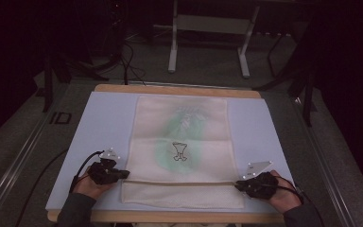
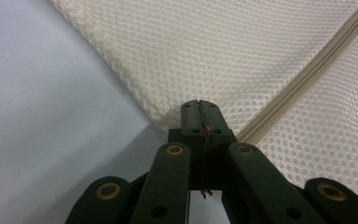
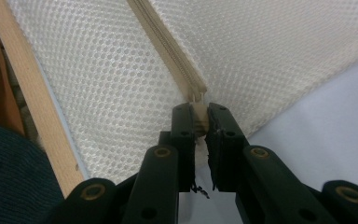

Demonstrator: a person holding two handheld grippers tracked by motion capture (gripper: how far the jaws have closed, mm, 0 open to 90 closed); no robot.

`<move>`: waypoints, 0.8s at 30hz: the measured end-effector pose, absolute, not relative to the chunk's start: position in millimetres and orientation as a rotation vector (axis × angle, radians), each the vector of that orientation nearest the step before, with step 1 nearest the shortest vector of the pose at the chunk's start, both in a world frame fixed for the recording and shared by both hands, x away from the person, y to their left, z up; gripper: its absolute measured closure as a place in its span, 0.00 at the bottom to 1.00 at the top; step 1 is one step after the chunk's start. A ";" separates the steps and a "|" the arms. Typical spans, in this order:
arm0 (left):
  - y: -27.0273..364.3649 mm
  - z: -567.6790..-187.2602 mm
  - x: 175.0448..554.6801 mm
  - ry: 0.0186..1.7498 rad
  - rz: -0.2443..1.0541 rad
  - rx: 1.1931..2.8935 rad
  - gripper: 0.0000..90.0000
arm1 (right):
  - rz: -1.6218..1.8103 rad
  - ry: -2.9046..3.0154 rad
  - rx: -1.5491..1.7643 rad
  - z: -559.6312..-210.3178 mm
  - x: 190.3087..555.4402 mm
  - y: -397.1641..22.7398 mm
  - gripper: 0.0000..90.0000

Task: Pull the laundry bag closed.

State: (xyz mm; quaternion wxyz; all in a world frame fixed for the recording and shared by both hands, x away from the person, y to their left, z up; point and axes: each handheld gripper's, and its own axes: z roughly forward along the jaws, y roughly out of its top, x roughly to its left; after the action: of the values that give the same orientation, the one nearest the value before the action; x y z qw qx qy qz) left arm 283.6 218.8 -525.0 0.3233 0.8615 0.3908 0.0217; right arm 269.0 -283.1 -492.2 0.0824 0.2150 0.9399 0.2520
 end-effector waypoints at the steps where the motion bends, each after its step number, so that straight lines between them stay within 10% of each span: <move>1: 219.3 -525.0 283.8 1.026 0.054 2.259 1.00 | 0.775 2.797 0.654 -492.3 269.4 -284.0 0.86; 11: 217.3 -523.3 285.0 0.999 0.063 2.259 1.00 | 0.928 2.670 0.769 -490.2 275.8 -293.2 0.63; 24: 222.3 -515.7 285.5 1.020 0.189 2.168 0.99 | 0.992 2.509 0.951 -496.0 285.3 -308.8 0.59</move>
State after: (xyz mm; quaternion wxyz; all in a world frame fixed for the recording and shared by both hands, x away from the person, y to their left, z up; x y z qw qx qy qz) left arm 285.5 222.3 -515.7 0.3609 0.8412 0.3959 0.0734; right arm 285.3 -308.8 -496.0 0.1400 0.3293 0.8684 0.3434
